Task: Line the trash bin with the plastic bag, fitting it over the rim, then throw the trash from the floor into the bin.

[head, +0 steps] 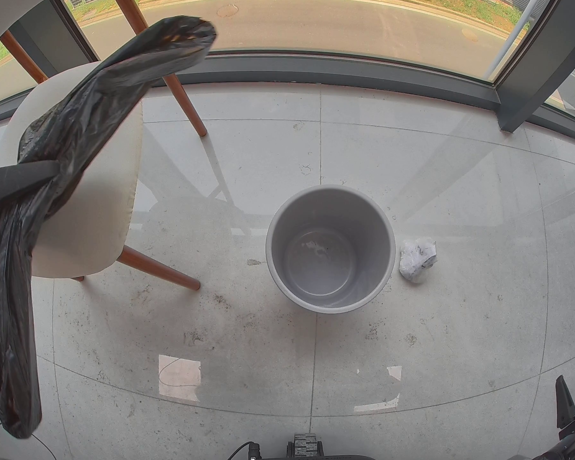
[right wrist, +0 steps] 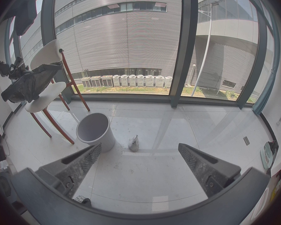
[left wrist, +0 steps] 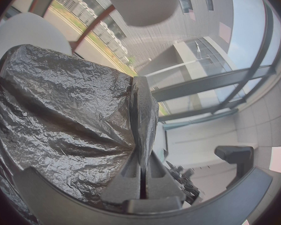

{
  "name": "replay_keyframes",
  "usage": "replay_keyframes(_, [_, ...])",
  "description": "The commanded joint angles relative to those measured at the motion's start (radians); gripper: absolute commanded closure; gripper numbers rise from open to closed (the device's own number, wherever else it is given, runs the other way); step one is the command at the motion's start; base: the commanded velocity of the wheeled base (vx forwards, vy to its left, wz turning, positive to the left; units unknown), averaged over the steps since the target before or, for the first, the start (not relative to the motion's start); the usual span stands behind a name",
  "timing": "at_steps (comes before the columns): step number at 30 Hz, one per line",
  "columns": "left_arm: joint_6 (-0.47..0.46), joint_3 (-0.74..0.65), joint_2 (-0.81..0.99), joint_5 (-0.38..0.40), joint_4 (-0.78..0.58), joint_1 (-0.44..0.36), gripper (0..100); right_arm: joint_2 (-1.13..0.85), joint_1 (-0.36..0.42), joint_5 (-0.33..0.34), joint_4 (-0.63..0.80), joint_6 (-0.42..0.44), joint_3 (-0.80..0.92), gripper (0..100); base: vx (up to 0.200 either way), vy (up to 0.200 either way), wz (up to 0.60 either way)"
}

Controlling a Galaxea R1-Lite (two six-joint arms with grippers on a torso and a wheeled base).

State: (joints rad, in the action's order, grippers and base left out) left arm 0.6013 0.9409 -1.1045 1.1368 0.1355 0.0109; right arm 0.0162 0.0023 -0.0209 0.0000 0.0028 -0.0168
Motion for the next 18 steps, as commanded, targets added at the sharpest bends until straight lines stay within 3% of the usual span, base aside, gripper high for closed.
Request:
replay_keyframes(1, [-0.003, -0.040, -0.063, 0.001, 0.101, -0.279, 100, -0.004, -0.001, 0.001, 0.000, 0.000, 0.017, 0, 0.000, 0.000, 0.00])
replay_keyframes(6, [-0.015, -0.036, -0.181, 0.001, 0.240, -0.348, 100, -0.004, -0.001, 0.010, 0.000, -0.003, 0.017, 0, 0.000, 0.000, 0.00])
replay_keyframes(11, [-0.209, -0.030, -0.333, -0.054, 0.306, -0.391, 100, -0.002, -0.002, 0.019, 0.002, -0.010, 0.017, 0, 0.000, 0.000, 0.00])
replay_keyframes(13, [-0.314, -0.010, -0.422, -0.144, 0.309, -0.450, 100, -0.002, -0.004, 0.036, 0.002, -0.015, 0.017, 0, 0.000, 0.000, 0.00])
replay_keyframes(14, [-0.325, -0.005, -0.433, -0.164, 0.309, -0.459, 100, -0.002, -0.004, 0.039, 0.002, -0.017, 0.017, 0, 0.000, 0.000, 0.00])
replay_keyframes(15, [-0.365, 0.026, -0.486, -0.278, 0.311, -0.517, 100, -0.004, -0.004, 0.047, 0.000, -0.024, 0.017, 0, 0.000, 0.000, 0.00])
replay_keyframes(18, [-0.321, 0.116, -0.548, -0.399, 0.309, -0.661, 100, -0.005, -0.004, 0.047, 0.000, -0.026, 0.017, 0, 0.000, 0.000, 0.00])
